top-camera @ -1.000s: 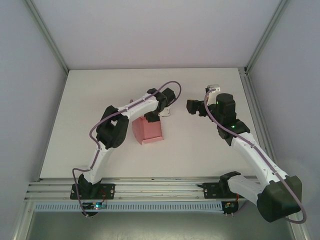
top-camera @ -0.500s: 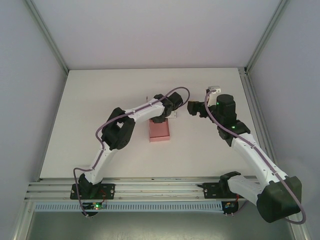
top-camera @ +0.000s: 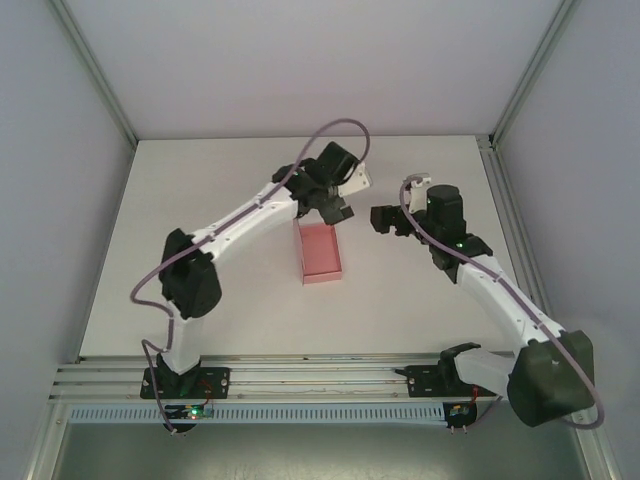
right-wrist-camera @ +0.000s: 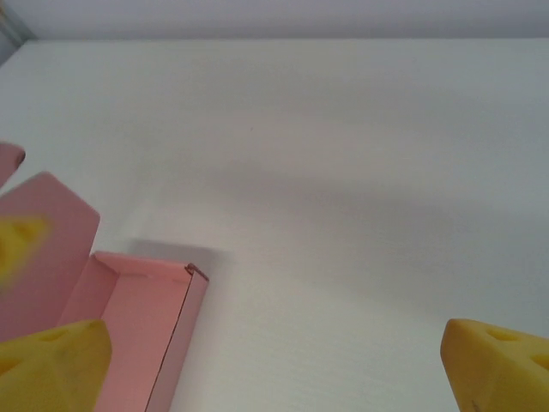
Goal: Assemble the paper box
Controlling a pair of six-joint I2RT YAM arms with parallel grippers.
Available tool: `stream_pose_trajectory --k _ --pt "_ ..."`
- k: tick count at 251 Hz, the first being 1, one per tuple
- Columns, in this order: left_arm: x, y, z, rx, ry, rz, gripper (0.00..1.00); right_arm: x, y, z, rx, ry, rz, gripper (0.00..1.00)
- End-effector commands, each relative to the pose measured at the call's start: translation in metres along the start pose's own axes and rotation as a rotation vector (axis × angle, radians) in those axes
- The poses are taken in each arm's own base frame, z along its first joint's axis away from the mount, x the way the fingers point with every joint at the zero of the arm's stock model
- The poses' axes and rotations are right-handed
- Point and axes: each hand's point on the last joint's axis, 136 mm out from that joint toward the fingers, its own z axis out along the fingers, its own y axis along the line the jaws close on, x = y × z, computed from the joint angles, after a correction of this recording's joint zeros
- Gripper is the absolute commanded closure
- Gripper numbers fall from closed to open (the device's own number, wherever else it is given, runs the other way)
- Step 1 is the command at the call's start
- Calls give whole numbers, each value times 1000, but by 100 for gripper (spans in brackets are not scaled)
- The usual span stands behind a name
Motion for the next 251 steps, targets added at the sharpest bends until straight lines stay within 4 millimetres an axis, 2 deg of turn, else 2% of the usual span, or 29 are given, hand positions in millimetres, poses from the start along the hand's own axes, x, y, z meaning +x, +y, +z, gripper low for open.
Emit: stream_pose_trajectory --k 1,28,47,73,84,104,124,152,178,190,208,230,251 --pt "15 61 -26 -140 -34 -373 0 -3 36 21 -193 63 -150 2" --pt "61 100 -50 -234 -42 -605 0 17 63 58 -235 224 -374 2" --pt "103 113 -62 -318 -15 -705 0 32 72 84 -247 324 -538 2" --pt "155 110 -75 -392 55 -786 0 46 76 117 -304 426 -624 4" --pt "171 106 -80 -417 74 -813 0 49 78 129 -324 458 -629 6" --pt "190 97 -84 -424 92 -835 0 58 82 148 -348 524 -617 16" --pt "205 91 -87 -429 123 -828 0 70 89 156 -377 591 -610 19" --pt "226 95 -94 -482 177 -841 0 93 98 155 -404 632 -676 16" --pt "233 95 -93 -474 186 -864 0 99 97 161 -353 629 -689 16" --pt "234 94 -91 -464 185 -872 0 96 92 169 -294 622 -675 20" --pt "234 92 -87 -450 195 -881 0 93 87 178 -226 620 -644 31" --pt "235 90 -84 -436 222 -888 0 89 85 186 -154 592 -630 35" --pt "237 89 -81 -432 239 -886 0 89 83 190 -91 571 -646 49"
